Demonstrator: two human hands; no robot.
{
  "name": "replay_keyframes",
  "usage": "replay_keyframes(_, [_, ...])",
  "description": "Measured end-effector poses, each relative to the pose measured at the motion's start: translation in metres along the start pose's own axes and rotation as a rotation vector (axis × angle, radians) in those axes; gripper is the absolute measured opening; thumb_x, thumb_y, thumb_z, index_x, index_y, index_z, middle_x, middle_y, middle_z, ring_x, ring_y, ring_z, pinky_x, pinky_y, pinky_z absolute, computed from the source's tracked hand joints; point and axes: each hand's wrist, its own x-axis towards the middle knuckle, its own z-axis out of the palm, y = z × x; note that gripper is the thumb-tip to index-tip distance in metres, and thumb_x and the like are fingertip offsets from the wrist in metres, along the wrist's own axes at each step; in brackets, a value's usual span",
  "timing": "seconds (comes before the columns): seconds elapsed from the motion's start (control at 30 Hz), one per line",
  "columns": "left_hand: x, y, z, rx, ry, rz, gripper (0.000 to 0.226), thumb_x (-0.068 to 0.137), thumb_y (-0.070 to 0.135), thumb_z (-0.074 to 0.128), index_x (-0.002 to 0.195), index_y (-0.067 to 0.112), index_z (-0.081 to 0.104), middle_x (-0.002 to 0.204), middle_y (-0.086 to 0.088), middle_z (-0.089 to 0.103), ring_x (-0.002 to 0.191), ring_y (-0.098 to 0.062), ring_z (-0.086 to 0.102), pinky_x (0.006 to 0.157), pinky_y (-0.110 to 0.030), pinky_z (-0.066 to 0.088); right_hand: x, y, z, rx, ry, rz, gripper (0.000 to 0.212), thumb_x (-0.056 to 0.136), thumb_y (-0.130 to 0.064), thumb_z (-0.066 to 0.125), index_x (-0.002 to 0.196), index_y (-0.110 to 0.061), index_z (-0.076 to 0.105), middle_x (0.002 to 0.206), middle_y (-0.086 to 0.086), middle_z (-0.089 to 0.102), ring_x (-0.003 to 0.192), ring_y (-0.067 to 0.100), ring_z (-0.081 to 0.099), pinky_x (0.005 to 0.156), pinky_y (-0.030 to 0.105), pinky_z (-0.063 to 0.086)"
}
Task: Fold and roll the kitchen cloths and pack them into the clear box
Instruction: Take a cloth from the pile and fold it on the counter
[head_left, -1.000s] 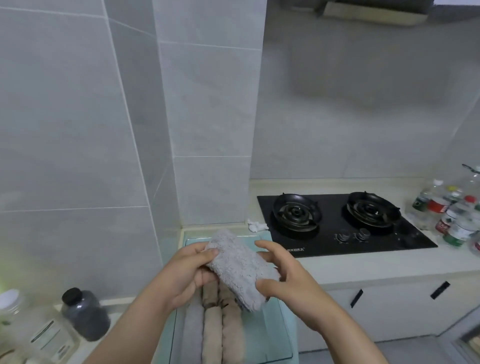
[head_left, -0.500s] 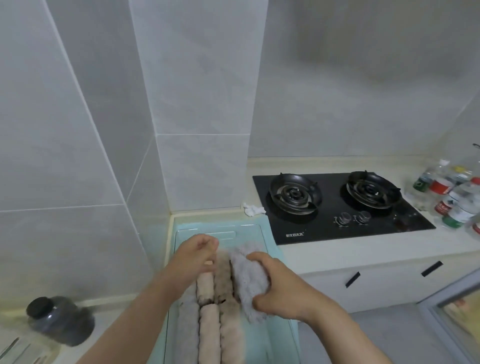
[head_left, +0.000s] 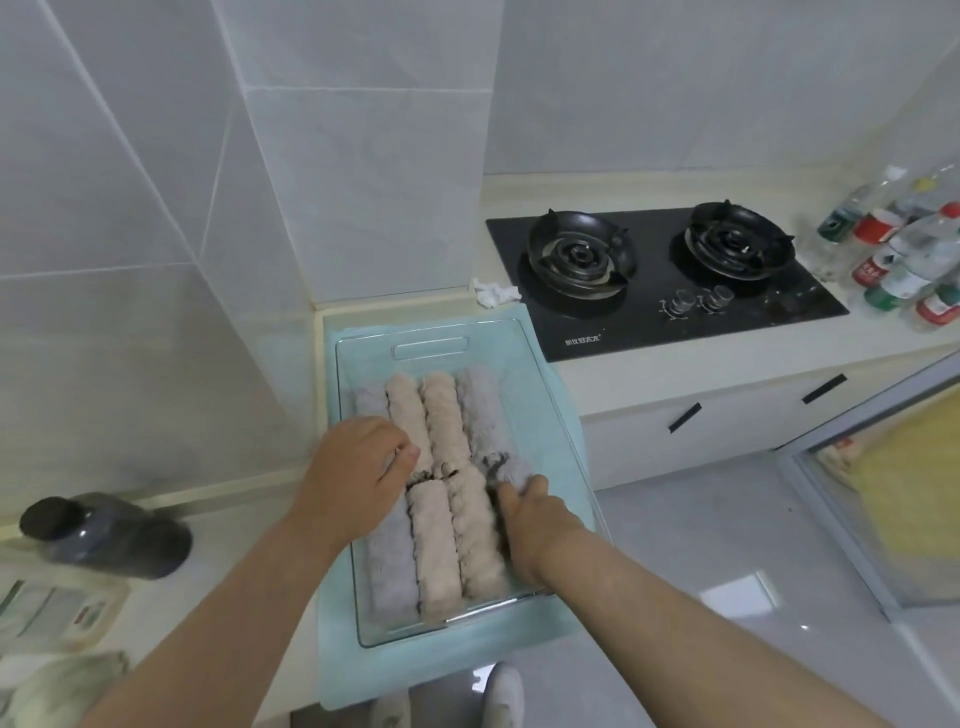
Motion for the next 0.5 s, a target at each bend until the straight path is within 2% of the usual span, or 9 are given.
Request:
replay_keyframes(0.13, [-0.001, -0.002, 0.002, 0.019, -0.007, 0.002, 0.038, 0.094, 0.036, 0.039, 0.072, 0.015, 0.062, 0.068, 0.012, 0.043, 0.064, -0.012, 0.042, 0.064, -0.03, 0.032, 0.01, -0.008, 0.003, -0.029, -0.031, 0.0, 0.077, 0.087, -0.002, 0.055, 0.149, -0.018, 0.014, 0.137, 0.02, 0.022, 0.111, 0.035, 0.051, 0.086, 0.039, 0.048])
replay_keyframes(0.23, [-0.001, -0.003, 0.003, 0.033, -0.017, -0.02, 0.038, 0.095, 0.036, 0.038, 0.071, 0.018, 0.06, 0.069, 0.013, 0.043, 0.066, -0.012, 0.042, 0.066, -0.03, 0.031, 0.013, -0.004, 0.004, 0.085, -0.094, -0.085, 0.085, 0.086, -0.006, 0.055, 0.152, -0.024, 0.004, 0.139, 0.021, 0.022, 0.104, 0.036, 0.056, 0.082, 0.039, 0.049])
replay_keyframes(0.27, [-0.002, -0.003, 0.004, 0.038, -0.02, -0.027, 0.037, 0.095, 0.036, 0.037, 0.071, 0.019, 0.059, 0.069, 0.013, 0.042, 0.066, -0.012, 0.041, 0.067, -0.03, 0.031, 0.011, -0.002, 0.003, 0.186, -0.095, -0.09, 0.085, 0.087, -0.011, 0.053, 0.152, -0.025, 0.0, 0.137, 0.021, 0.029, 0.1, 0.034, 0.057, 0.079, 0.037, 0.048])
replay_keyframes(0.33, [-0.002, -0.004, 0.004, 0.04, -0.023, -0.04, 0.036, 0.095, 0.036, 0.035, 0.07, 0.021, 0.055, 0.068, 0.014, 0.04, 0.066, -0.012, 0.04, 0.068, -0.03, 0.03, 0.011, 0.002, 0.002, 0.401, -0.04, -0.043, 0.08, 0.091, -0.017, 0.049, 0.15, -0.018, -0.005, 0.117, 0.017, 0.05, 0.09, 0.028, 0.056, 0.074, 0.033, 0.043])
replay_keyframes(0.4, [-0.002, -0.003, 0.003, 0.037, -0.02, -0.047, 0.032, 0.095, 0.035, 0.034, 0.068, 0.025, 0.049, 0.067, 0.015, 0.038, 0.065, -0.012, 0.038, 0.067, -0.029, 0.029, 0.016, 0.002, -0.001, 0.585, 0.011, 0.079, 0.07, 0.093, -0.014, 0.046, 0.147, -0.001, 0.003, 0.103, 0.013, 0.057, 0.091, 0.026, 0.053, 0.077, 0.035, 0.044])
replay_keyframes(0.47, [-0.002, -0.001, 0.002, 0.033, -0.022, -0.048, 0.028, 0.096, 0.035, 0.034, 0.069, 0.03, 0.042, 0.066, 0.017, 0.035, 0.065, -0.012, 0.037, 0.067, -0.029, 0.028, 0.025, 0.001, -0.005, 0.727, 0.045, 0.217, 0.049, 0.094, -0.012, 0.046, 0.137, 0.004, 0.032, 0.109, 0.013, 0.059, 0.1, 0.027, 0.057, 0.081, 0.032, 0.044])
replay_keyframes(0.5, [-0.002, -0.001, 0.002, 0.03, -0.021, -0.045, 0.027, 0.096, 0.034, 0.034, 0.07, 0.031, 0.04, 0.066, 0.018, 0.034, 0.064, -0.011, 0.037, 0.067, -0.029, 0.028, 0.028, -0.001, -0.007, 0.774, 0.054, 0.246, 0.038, 0.093, -0.013, 0.048, 0.128, 0.002, 0.046, 0.111, 0.013, 0.06, 0.098, 0.026, 0.059, 0.076, 0.028, 0.044])
